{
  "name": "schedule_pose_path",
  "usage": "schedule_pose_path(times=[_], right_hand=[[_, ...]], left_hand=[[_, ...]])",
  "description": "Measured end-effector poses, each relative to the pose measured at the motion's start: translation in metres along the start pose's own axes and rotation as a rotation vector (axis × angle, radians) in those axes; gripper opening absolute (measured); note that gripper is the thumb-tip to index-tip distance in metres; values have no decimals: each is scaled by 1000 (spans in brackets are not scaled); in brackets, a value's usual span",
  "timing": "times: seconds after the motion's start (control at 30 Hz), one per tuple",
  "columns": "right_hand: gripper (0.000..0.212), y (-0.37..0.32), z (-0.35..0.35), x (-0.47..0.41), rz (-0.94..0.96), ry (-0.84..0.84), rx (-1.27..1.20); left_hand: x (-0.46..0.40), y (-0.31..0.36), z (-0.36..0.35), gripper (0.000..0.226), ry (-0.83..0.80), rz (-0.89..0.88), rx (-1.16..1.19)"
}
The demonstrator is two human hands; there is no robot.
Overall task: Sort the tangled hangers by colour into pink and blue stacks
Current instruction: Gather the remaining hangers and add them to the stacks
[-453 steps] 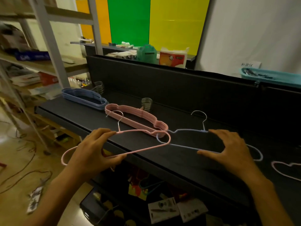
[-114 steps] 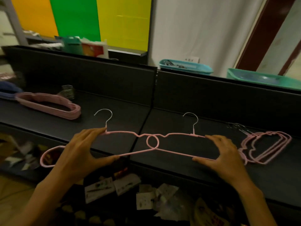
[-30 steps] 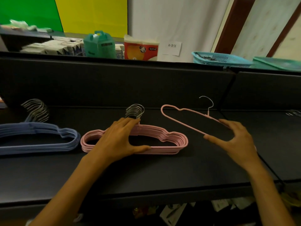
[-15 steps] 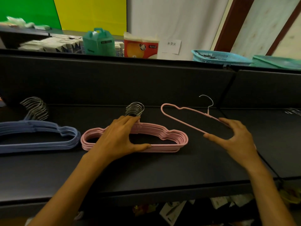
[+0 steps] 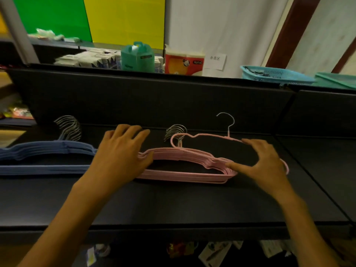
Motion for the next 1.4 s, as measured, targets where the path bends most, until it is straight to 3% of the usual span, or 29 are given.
schedule_pose_path(times=[0.33, 0.53, 1.4], right_hand=[[93, -64, -48, 16, 153, -167, -32], [92, -73, -62, 24, 139, -240, -63], [89, -79, -64, 19, 178, -266, -82]], left_hand=[[21, -30, 15, 69, 22, 20, 45], [29, -30, 9, 69, 8, 11, 85], [30, -27, 9, 69, -27, 13, 137]])
Point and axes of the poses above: each hand's wrist, its own x-axis away from the middle knuckle, its own z-axis out of the back of the hand, y = z × x, the point moved 4 cm from there along -x, towards the middle knuckle, and after that the axes turned 13 degrees about y, right-handed, at the moved point
